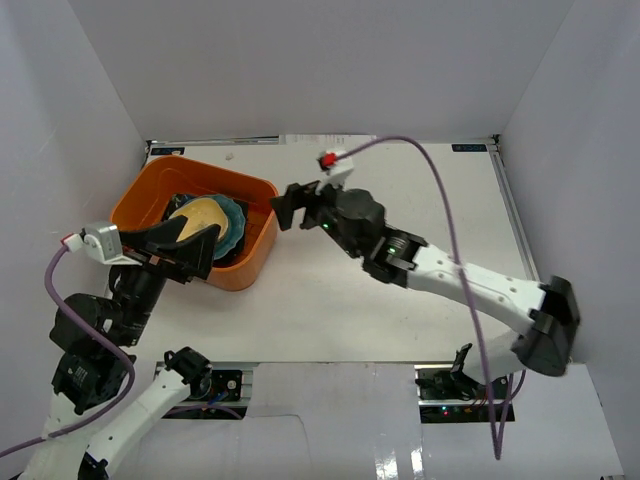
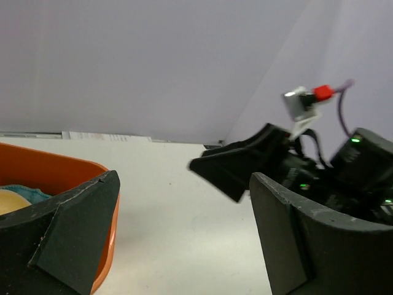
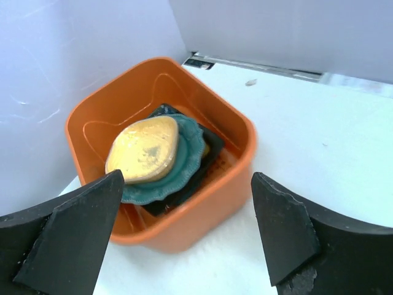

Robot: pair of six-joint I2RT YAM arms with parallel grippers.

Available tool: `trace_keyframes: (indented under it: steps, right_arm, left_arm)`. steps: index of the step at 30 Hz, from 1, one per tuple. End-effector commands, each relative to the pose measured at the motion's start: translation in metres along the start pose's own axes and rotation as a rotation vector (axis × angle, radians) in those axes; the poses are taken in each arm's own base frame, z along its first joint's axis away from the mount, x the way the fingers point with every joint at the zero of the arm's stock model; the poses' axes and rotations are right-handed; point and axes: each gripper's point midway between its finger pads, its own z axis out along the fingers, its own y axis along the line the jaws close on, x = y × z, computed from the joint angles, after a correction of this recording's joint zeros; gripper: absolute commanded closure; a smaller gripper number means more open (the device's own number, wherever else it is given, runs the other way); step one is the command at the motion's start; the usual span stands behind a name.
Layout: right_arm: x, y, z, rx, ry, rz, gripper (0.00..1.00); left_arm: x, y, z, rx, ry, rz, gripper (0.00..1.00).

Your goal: Place the plates into the plastic bin on the countertop

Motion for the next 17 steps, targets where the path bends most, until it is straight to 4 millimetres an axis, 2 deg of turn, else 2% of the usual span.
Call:
trace_keyframes:
  steps: [1, 2, 3, 4, 5, 8, 9, 10, 12, 14, 17]
  right_arm:
    - [-0.033, -0.036, -0.058, 0.077, -0.16, 0.004, 0.1]
    - [-0.033, -0.053, -0.072, 0.135, -0.178, 0.013, 0.1]
    - [-0.008, -0.068, -0.084, 0.169, -0.14, -0.006, 0.1]
    - [-0.019, -0.078, -0.109, 0.182, -0.166, 0.006, 0.1]
    - [-0.017, -0.088, -0.122, 0.212, -0.167, 0.006, 0.1]
    - [0.001, -0.118, -0.163, 0.266, -0.159, 0.025, 0.1]
    - [-0.006, -0.123, -0.18, 0.264, -0.194, 0.052, 0.1]
    - [0.011, -0.13, -0.186, 0.272, -0.167, 0.047, 0.1]
    - [0.01, -0.134, -0.201, 0.255, -0.202, 0.078, 0.1]
    - [0.023, -0.137, -0.205, 0.245, -0.194, 0.088, 0.1]
    - [0.015, -0.136, -0.211, 0.232, -0.208, 0.091, 0.1]
  left_arm:
    - [0.034, -0.009, 0.004, 0.053, 0.148, -0.011, 0.02]
    - [0.051, -0.005, 0.003, 0.047, 0.201, -0.009, 0.02]
    - [0.061, -0.005, 0.002, 0.055, 0.231, -0.011, 0.02]
    - [0.07, -0.005, -0.001, 0.063, 0.262, -0.016, 0.02]
    - [0.084, 0.001, -0.005, 0.041, 0.308, -0.018, 0.02]
    - [0.099, 0.01, -0.012, 0.003, 0.361, -0.031, 0.02]
    - [0.104, 0.013, -0.014, -0.007, 0.371, -0.034, 0.02]
    - [0.105, 0.014, -0.014, -0.014, 0.372, -0.039, 0.02]
    - [0.113, 0.016, -0.014, -0.021, 0.389, -0.044, 0.02]
    - [0.123, 0.019, -0.011, -0.037, 0.417, -0.046, 0.02]
    - [0.124, 0.01, -0.005, 0.006, 0.423, -0.059, 0.02]
